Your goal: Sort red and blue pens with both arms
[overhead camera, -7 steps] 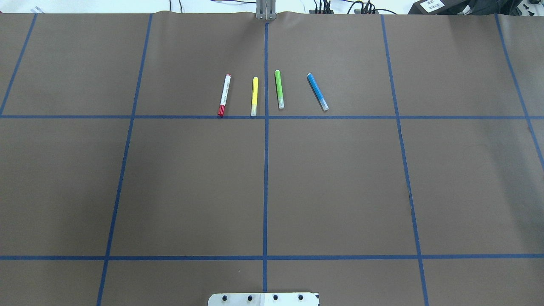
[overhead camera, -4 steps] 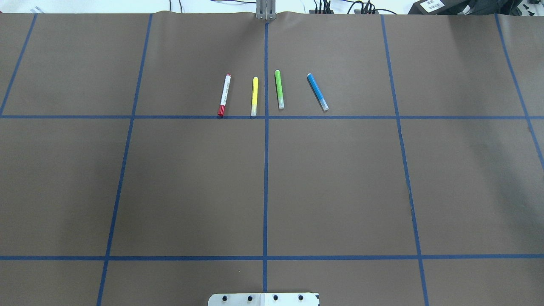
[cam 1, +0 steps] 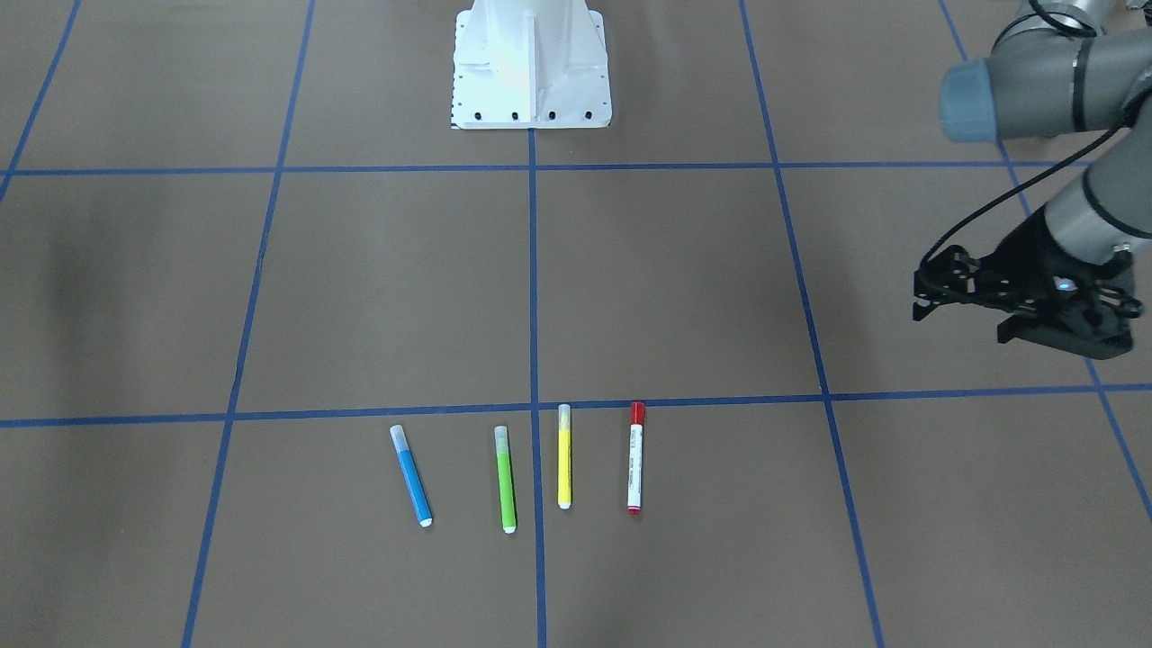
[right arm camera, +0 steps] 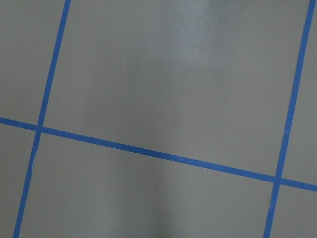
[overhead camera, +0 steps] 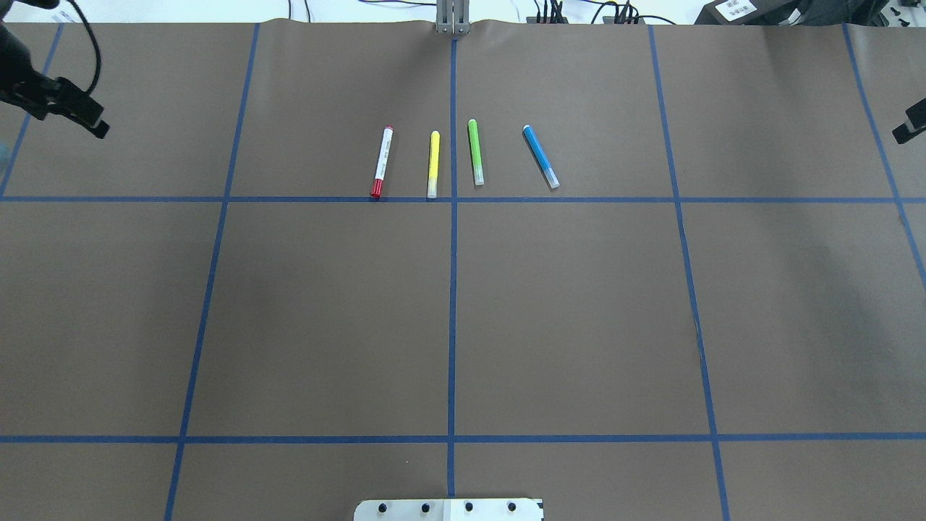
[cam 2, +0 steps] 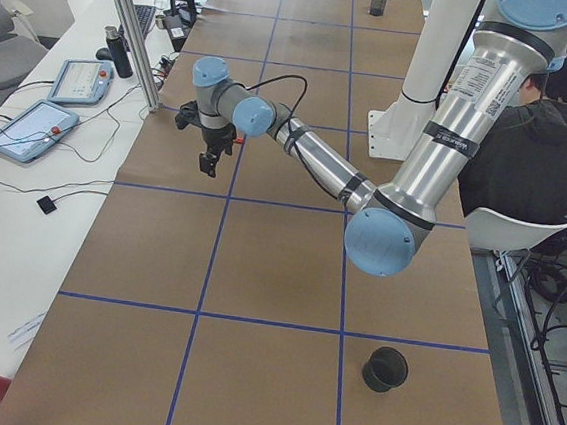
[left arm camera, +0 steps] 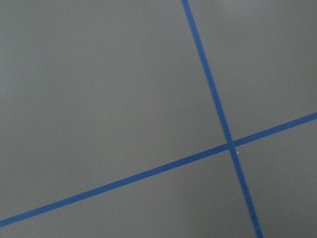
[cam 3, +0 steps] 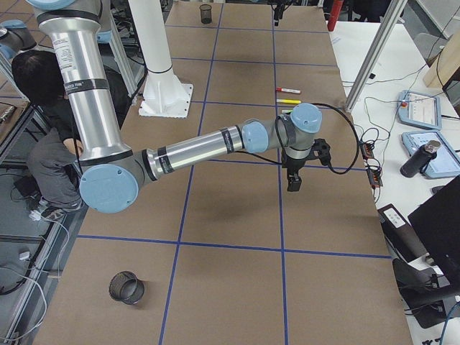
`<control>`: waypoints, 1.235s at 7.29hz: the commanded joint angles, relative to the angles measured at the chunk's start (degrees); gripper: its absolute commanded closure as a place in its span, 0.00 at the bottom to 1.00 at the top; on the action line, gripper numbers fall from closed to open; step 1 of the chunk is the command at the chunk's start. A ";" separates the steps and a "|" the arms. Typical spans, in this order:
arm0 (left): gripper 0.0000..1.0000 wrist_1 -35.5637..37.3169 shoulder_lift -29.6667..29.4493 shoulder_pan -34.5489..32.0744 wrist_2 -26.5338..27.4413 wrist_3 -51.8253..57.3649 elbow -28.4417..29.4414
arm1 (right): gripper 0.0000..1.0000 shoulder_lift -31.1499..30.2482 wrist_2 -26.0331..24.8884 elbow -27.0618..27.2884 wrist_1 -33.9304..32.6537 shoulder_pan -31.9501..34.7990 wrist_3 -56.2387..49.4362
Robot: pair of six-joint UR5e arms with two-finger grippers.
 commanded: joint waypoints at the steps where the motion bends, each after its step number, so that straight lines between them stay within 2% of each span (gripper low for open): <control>1: 0.00 -0.66 -9.37 5.18 -0.12 -13.40 7.75 | 0.00 1.42 -0.20 -0.90 4.55 -5.13 6.98; 3: 0.00 -0.84 -15.98 9.57 0.41 -16.10 13.14 | 0.00 2.47 -0.02 -0.99 7.90 -7.07 8.64; 4: 0.00 -1.19 -19.49 11.33 0.58 -16.20 17.95 | 0.00 4.48 -0.28 -0.99 8.00 -9.52 12.66; 5: 0.00 -3.54 -23.36 11.52 0.50 -16.81 24.18 | 0.00 6.68 -1.33 -1.25 7.48 -11.98 13.04; 7: 0.00 -13.80 -28.82 13.09 1.45 -21.98 36.66 | 0.00 9.32 -3.18 -2.74 7.21 -14.19 14.18; 8: 0.00 -14.28 -29.80 14.23 4.51 -22.87 38.11 | 0.00 11.77 -3.18 -5.27 7.12 -14.28 16.19; 9: 0.02 -15.25 -29.90 15.11 5.15 -22.88 39.26 | 0.00 14.23 -3.18 -7.91 7.21 -15.07 16.99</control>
